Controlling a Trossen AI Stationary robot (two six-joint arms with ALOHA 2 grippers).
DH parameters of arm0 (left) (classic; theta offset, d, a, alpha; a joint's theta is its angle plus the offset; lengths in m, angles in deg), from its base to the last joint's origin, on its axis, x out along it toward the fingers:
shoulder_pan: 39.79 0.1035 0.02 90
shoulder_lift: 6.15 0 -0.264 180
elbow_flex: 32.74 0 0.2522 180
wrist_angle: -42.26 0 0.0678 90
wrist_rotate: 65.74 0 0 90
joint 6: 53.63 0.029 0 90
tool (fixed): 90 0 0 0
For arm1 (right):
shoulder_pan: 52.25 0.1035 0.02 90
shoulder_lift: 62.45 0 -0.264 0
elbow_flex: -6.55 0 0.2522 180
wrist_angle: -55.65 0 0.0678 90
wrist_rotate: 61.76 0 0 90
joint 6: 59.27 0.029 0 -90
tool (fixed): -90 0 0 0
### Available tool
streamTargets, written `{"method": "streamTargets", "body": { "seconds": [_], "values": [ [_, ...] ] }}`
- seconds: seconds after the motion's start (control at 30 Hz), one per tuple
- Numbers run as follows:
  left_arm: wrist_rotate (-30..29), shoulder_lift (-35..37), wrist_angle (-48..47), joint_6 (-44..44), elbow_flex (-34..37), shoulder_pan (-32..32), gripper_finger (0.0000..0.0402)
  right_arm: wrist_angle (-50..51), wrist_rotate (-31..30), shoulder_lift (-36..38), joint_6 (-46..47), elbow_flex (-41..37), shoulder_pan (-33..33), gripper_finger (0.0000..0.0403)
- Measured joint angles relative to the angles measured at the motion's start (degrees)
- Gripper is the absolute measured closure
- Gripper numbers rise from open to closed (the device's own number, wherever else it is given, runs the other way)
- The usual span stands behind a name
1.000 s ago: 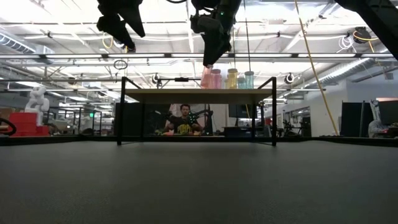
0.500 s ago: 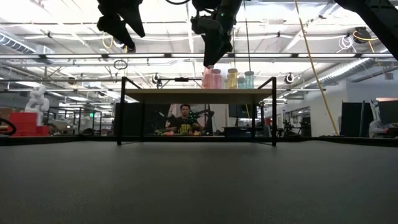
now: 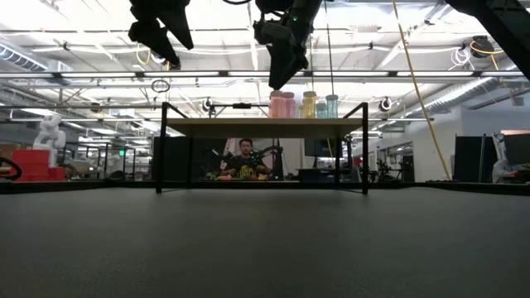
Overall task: Pick and place medicine bottles onto shelf by color
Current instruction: Put the orange pill bottle on the shelf aligned with the other orange pill bottles, then return to Home Position
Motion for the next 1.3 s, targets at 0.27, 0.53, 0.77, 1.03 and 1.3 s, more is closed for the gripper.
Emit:
{"method": "streamTargets", "body": {
  "seconds": [0.27,0.53,0.77,1.03,1.3],
  "values": [
    [0.01,0.44,1.54,0.06,0.06,0.0,0.0069,-3.07,-0.11,4.67,0.81,-0.05,1.14,0.0259],
    [1.98,7.01,26.27,12.91,0.02,-1.76,0.0114,-5.45,-0.04,16.8,7.99,-0.07,5.65,0.0259],
    [2.25,7.96,36.41,18.48,2.43,-1.84,0.0283,-23.94,0.15,34.65,10.68,-20.19,17.1,0.0295],
    [12.89,7.01,73.63,17.81,23.13,-1.79,0.0386,-59.08,5.1,60.54,11.21,-59.82,22.87,0.0392],
    [15.42,7.47,87.44,32.22,34.84,-1.54,0.0397,-68.49,5.59,82.24,10.42,-85.3,23.03,0.0401]
  ]
}}
